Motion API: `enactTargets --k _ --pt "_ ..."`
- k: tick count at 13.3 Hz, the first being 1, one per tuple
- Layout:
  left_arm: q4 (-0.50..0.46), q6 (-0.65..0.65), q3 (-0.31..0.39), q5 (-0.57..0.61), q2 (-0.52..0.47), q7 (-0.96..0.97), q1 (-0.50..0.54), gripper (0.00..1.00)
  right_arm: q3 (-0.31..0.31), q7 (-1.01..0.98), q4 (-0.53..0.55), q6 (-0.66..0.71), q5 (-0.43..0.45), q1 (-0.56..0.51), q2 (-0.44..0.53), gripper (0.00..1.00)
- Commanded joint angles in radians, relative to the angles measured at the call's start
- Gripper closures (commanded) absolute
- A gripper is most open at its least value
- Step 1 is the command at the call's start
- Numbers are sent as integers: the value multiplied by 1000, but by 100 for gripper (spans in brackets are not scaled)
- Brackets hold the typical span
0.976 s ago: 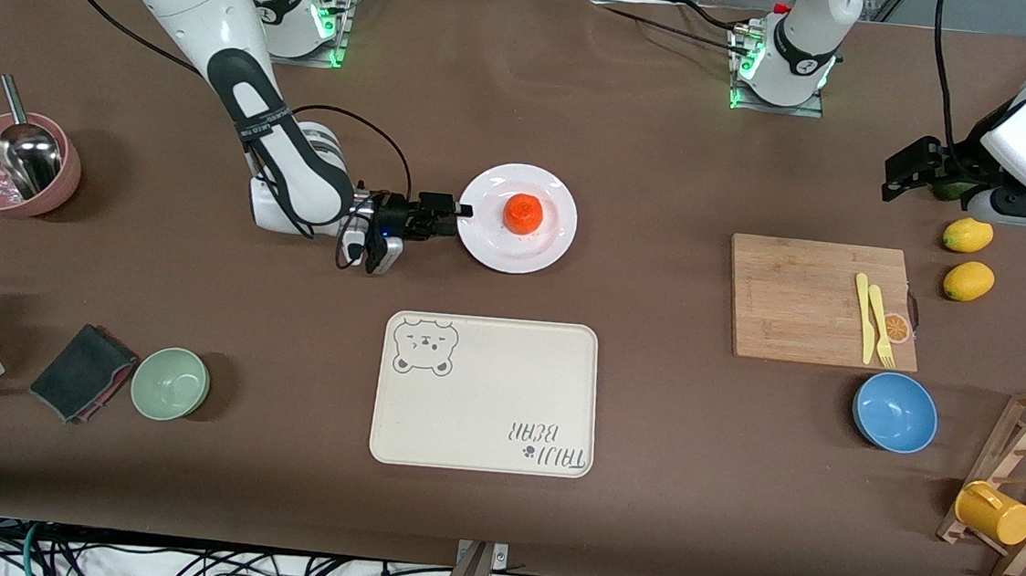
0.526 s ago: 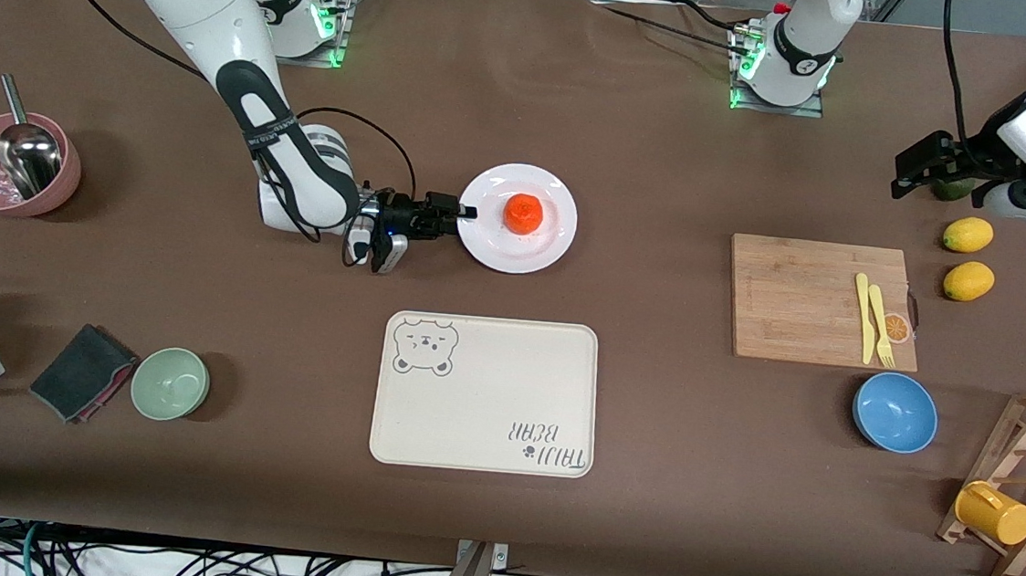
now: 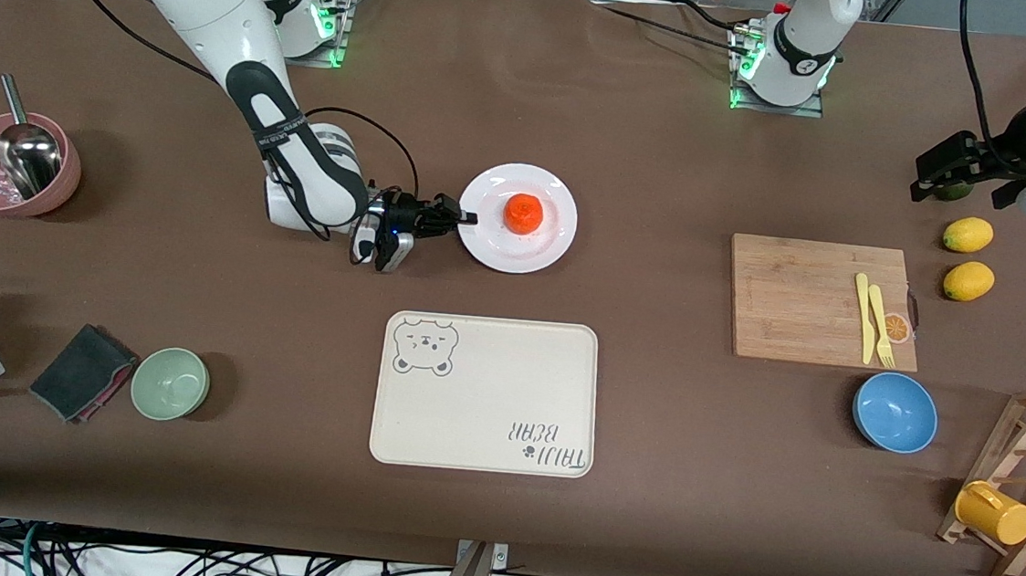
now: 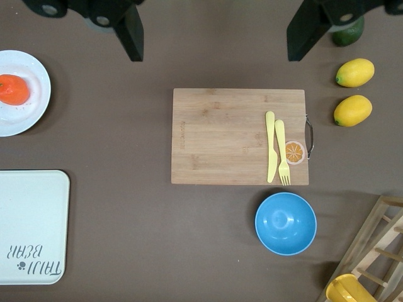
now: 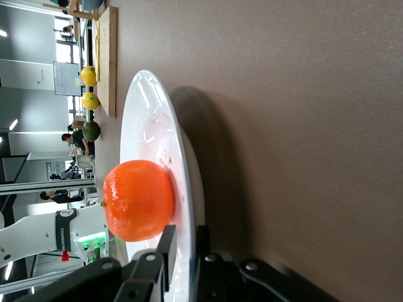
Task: Place orange and plate with both arms
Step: 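Slide the plate with the right gripper onto the bear tray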
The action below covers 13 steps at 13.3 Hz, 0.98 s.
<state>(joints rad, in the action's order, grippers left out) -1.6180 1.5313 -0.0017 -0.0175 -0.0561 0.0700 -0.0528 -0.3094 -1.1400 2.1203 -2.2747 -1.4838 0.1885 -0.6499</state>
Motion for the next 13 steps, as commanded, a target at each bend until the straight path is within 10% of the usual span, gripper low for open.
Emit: enactTargets --k 1,13 --pt "36 -23 -12 13 16 -2 -5 0 -7 -20 -6 -19 -24 8 -4 92" --pt "36 -25 -12 13 16 -2 2 0 27 323 -207 -13 16 -9 -2 100"
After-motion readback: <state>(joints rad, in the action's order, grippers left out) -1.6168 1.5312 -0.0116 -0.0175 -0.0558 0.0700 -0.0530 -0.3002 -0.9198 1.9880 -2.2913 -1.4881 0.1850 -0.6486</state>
